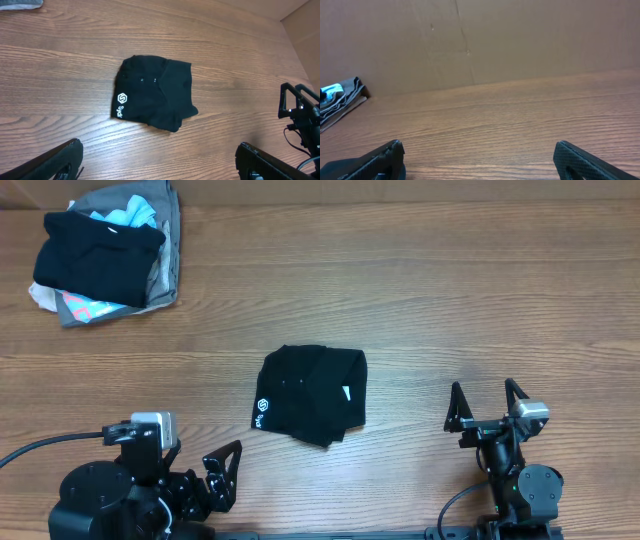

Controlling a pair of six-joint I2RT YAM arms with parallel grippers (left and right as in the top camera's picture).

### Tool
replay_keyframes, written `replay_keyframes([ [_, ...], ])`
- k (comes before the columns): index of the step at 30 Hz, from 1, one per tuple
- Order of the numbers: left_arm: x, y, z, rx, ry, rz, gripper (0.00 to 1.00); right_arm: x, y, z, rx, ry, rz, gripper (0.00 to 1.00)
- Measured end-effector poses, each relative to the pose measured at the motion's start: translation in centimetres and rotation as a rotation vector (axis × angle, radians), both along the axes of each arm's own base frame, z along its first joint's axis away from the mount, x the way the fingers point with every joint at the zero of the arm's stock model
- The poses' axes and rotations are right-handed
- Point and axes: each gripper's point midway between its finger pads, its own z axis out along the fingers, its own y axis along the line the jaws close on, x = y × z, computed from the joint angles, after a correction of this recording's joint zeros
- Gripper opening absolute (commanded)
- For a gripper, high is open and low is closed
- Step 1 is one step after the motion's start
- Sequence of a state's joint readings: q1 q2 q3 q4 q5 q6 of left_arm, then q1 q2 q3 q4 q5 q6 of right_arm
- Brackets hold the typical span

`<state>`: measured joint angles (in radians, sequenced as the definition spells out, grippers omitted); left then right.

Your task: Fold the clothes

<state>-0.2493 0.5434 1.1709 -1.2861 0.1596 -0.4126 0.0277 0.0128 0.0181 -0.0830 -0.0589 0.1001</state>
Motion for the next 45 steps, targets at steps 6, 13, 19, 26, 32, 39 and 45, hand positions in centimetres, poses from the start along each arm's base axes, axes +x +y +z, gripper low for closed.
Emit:
replay_keyframes([
  [6,0.0,0.0,0.0,0.000,0.000,0.000,1.00,0.0,0.0,0.0,0.000,0.000,0.000,1.00],
  [13,0.0,0.0,0.0,0.000,0.000,0.000,1.00,0.0,0.0,0.0,-0.001,0.000,0.000,1.00],
  [19,-0.1,0.0,-0.2,0.002,0.008,0.000,1.00,0.0,0.0,0.0,0.000,0.000,0.000,1.00],
  [26,0.2,2.0,-0.3,0.009,-0.004,0.132,1.00,0.0,0.0,0.0,-0.001,-0.001,-0.001,1.00],
  [32,2.0,3.8,-0.7,-0.005,-0.208,0.246,1.00,0.0,0.0,0.0,-0.001,-0.001,-0.001,1.00],
  [39,5.1,4.3,-1.5,-0.012,-0.494,0.259,1.00,0.0,0.0,0.0,-0.002,0.000,-0.002,1.00],
  [45,8.6,5.5,-4.4,-0.003,-0.591,0.297,1.00,0.0,-0.1,0.0,-0.004,-0.001,-0.007,1.00],
])
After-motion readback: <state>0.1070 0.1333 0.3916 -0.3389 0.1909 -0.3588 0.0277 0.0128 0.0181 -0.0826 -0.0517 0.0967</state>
